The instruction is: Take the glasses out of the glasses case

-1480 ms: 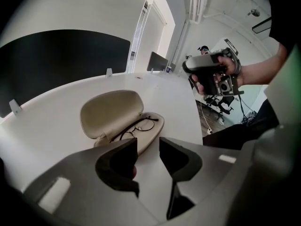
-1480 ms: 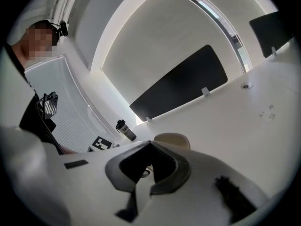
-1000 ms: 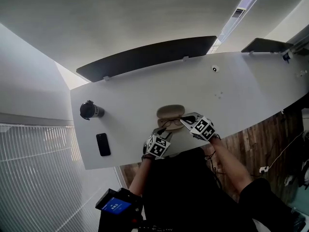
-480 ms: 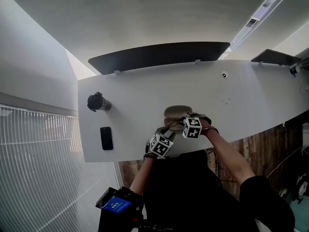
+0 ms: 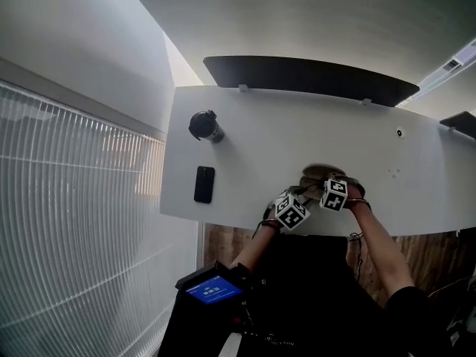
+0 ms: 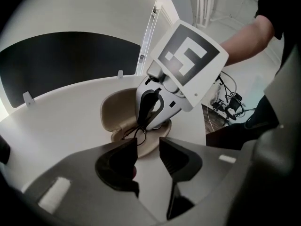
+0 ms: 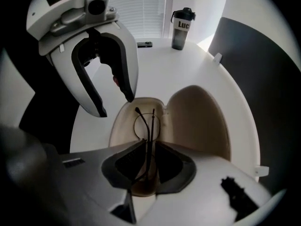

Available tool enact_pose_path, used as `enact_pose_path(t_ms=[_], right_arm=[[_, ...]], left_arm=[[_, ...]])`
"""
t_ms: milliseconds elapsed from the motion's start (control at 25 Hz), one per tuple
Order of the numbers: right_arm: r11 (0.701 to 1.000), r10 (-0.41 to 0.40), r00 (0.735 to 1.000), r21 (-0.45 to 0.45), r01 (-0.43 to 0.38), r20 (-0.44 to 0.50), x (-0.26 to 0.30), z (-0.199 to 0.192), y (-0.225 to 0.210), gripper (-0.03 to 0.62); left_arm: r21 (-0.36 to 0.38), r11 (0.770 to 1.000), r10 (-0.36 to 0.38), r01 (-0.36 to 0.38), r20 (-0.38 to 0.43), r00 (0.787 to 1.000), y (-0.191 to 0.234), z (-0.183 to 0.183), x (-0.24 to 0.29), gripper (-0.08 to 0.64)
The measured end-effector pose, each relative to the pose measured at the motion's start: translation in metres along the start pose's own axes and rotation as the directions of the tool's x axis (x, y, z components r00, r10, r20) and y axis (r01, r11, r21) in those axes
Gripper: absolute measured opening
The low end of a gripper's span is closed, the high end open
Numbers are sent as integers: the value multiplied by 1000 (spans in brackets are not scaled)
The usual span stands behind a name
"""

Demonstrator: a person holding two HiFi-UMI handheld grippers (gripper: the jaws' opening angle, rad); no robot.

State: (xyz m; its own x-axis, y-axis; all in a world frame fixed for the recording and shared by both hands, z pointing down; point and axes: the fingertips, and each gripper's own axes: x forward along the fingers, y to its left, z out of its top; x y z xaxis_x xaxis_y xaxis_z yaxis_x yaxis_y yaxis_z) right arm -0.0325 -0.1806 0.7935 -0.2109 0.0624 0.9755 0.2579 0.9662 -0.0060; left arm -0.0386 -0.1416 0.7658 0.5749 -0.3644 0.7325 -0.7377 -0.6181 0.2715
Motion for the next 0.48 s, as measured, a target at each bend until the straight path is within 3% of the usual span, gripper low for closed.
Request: enact_pose_path(t_ms=[240, 480], right_arm=[[999, 30, 999, -40, -31, -12, 0, 9, 2, 38], [1000, -6, 1000, 22, 7, -19, 6, 13, -4, 11]], left_arm=[[8, 1000, -9, 9, -17, 1000, 8, 0, -4, 153], [26, 999, -31, 32, -24, 999, 14, -3, 3, 153]])
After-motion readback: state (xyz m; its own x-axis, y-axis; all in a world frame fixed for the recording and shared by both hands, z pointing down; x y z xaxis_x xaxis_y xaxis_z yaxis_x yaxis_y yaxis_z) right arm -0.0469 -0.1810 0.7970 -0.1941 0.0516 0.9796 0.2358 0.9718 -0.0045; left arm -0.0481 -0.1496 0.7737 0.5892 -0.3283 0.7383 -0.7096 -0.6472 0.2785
